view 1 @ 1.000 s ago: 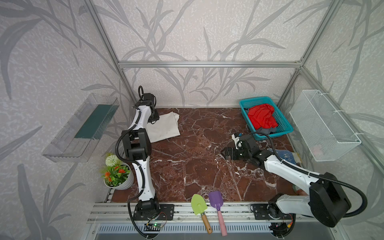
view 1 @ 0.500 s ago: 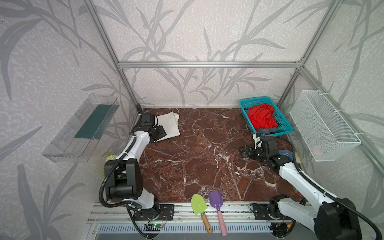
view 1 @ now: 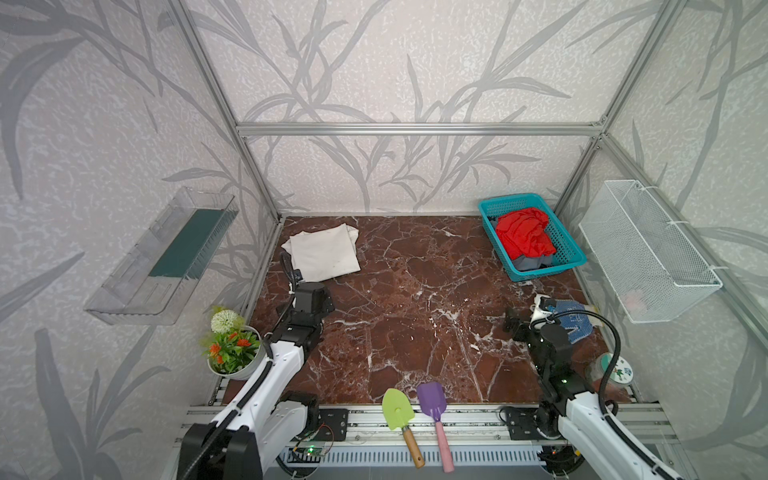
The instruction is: Fold and stack the t-shirts
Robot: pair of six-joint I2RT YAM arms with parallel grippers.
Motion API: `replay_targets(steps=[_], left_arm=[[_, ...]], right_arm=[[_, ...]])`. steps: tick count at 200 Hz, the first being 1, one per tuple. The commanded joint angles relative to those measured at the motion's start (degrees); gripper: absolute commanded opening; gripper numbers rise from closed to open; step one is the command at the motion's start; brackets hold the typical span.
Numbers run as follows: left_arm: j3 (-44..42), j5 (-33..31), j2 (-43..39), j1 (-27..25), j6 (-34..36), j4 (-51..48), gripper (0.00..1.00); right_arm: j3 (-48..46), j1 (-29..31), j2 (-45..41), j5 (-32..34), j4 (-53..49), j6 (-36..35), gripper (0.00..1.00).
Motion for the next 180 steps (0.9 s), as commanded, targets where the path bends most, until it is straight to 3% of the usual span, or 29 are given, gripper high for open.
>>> replay_targets(steps=[1, 12, 29, 43, 53, 69, 83, 94, 108, 124, 136, 149, 180], left_arm=[[-4.7, -1.0, 5.1, 0.1, 8.8, 22.3, 0.99], [-6.4, 0.1, 8.9, 0.4, 10.4, 30.7, 0.99], [-4.8, 1.8, 13.3, 1.5, 10.6, 34.2, 0.99], [-4.0, 7.1, 17.0, 2.5, 11.9, 39.2, 0.99], [-1.6, 8.7, 19.1, 2.5, 13.9, 37.3, 0.99], [-0.7, 11.1, 21.1, 2.8, 16.4, 38.5, 0.99], [-3.8, 13.6, 24.2, 3.3, 18.2, 48.4, 0.99], [-5.3, 15.4, 27.0, 5.9, 15.2, 52.2, 0.99], [-5.0, 17.3, 31.1, 7.4, 14.6, 57.5, 0.99], [-2.2, 18.2, 28.3, 7.4, 14.5, 47.1, 0.99], [-3.2, 17.8, 30.1, 7.6, 14.4, 52.1, 0.99], [-2.0, 17.7, 28.8, 7.7, 14.2, 47.5, 0.99], [-4.2, 18.1, 28.7, 7.4, 15.0, 51.9, 0.99]], right_arm=[[4.4, -0.4, 6.9, 3.0, 7.1, -3.0, 0.99], [5.1, -0.5, 12.5, 3.8, 11.3, -2.0, 0.99], [7.2, -1.5, 23.0, 5.7, 19.6, -0.4, 0.99], [9.4, -3.0, 32.4, 0.4, 29.0, -1.7, 0.99], [11.5, -3.5, 38.4, -4.5, 33.8, -4.2, 0.99], [18.8, -3.7, 35.4, -7.6, 13.6, -3.8, 0.99], [13.2, -3.9, 36.5, -8.2, 28.0, -4.7, 0.99], [8.7, -4.5, 36.9, -6.8, 36.8, -3.5, 0.99], [6.1, -4.7, 34.0, -3.9, 37.4, -2.6, 0.99], [4.4, -4.7, 32.2, -3.3, 39.4, -5.5, 0.99], [3.2, -4.7, 30.9, -2.2, 40.7, -10.7, 0.99], [2.9, -4.7, 29.5, 3.4, 39.1, -7.8, 0.99], [6.4, -4.8, 31.0, -1.2, 35.1, -9.8, 0.99]])
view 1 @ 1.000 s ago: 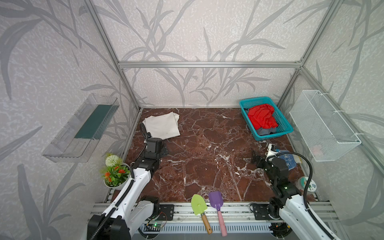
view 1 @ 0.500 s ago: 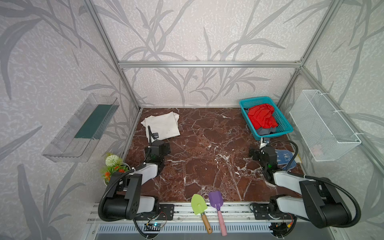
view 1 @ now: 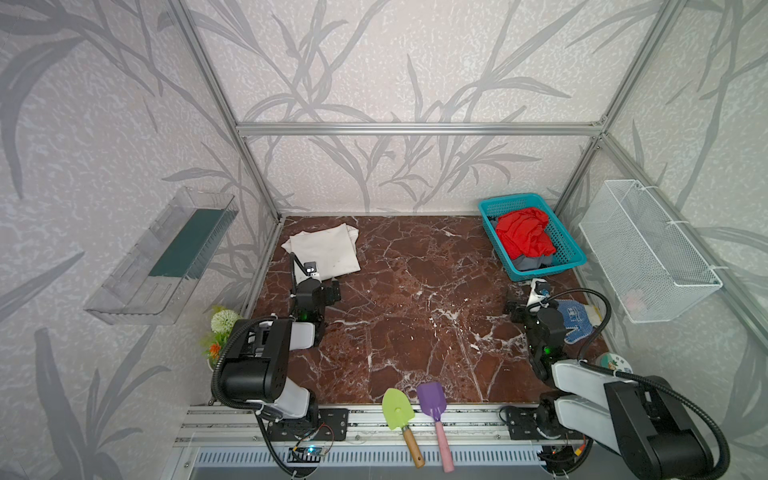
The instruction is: Fold and stack the t-shirts
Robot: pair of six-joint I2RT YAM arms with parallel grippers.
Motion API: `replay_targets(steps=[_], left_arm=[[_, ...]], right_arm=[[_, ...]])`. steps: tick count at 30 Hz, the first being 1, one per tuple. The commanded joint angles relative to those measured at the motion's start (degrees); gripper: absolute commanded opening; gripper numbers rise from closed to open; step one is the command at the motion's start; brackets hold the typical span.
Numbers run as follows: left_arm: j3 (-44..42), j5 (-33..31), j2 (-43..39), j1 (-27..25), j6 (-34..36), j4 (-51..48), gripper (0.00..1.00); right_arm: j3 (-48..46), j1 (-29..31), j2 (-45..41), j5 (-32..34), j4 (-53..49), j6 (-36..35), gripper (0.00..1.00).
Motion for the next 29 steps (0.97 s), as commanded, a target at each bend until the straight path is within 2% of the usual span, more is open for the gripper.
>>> replay_targets(steps=[1, 3, 5, 6, 7, 9, 10, 12, 13, 15, 17, 20, 22, 29], left_arm=[[-0.8, 1.4, -1.0, -0.1, 1.3, 3.2, 0.99], [-0.9, 1.7, -1.6, -0.1, 1.3, 2.6, 0.99], [-1.0, 1.7, -1.5, -0.1, 1.4, 3.1, 0.99], [-0.8, 1.8, -1.4, -0.1, 1.4, 2.5, 0.99], [-0.6, 1.7, -1.2, -0.1, 1.4, 2.7, 0.99], [-0.2, 2.0, -1.2, 0.0, 1.3, 1.9, 0.99], [0.2, 2.0, -1.1, 0.2, 1.0, 1.3, 0.99], [1.0, 3.0, -1.0, 0.9, 0.5, -0.1, 0.99], [1.2, 3.4, -0.9, 1.1, 0.4, -0.6, 0.99], [1.5, 4.2, -0.9, 1.5, 0.2, -1.0, 0.99], [1.5, 4.4, -0.9, 1.6, 0.2, -1.0, 0.99], [1.5, 4.4, -0.9, 1.6, 0.2, -1.0, 0.99], [1.5, 4.4, -0.9, 1.6, 0.2, -1.0, 0.99], [1.5, 4.5, -0.8, 1.6, 0.2, -1.1, 0.99]], right_arm=[[3.1, -0.2, 1.6, 0.2, 0.4, -2.9, 0.99], [4.6, -0.4, 7.7, -0.7, 4.8, -3.1, 0.99], [6.6, -0.4, 21.1, -7.0, 14.1, -7.1, 0.99], [7.5, -0.3, 27.2, -8.8, 22.7, -8.2, 0.99], [7.8, -0.1, 28.0, -9.0, 23.1, -8.6, 0.99], [14.7, -0.5, 18.4, -6.9, -4.8, -4.9, 0.99], [18.2, -1.1, 20.3, -6.7, -8.6, -4.5, 0.99], [15.4, -1.0, 24.5, -6.8, 3.4, -6.0, 0.99], [15.4, -0.7, 23.9, -5.7, 2.6, -5.7, 0.99], [15.3, -0.7, 22.1, -9.7, -0.2, -7.6, 0.99], [15.5, -0.7, 24.5, -13.3, 3.4, -9.2, 0.99], [16.6, -0.7, 23.3, -13.6, -1.1, -8.9, 0.99], [16.1, -0.8, 24.2, -13.7, 1.8, -8.8, 0.99], [16.9, -1.8, 24.1, -15.5, -0.4, -8.2, 0.99]])
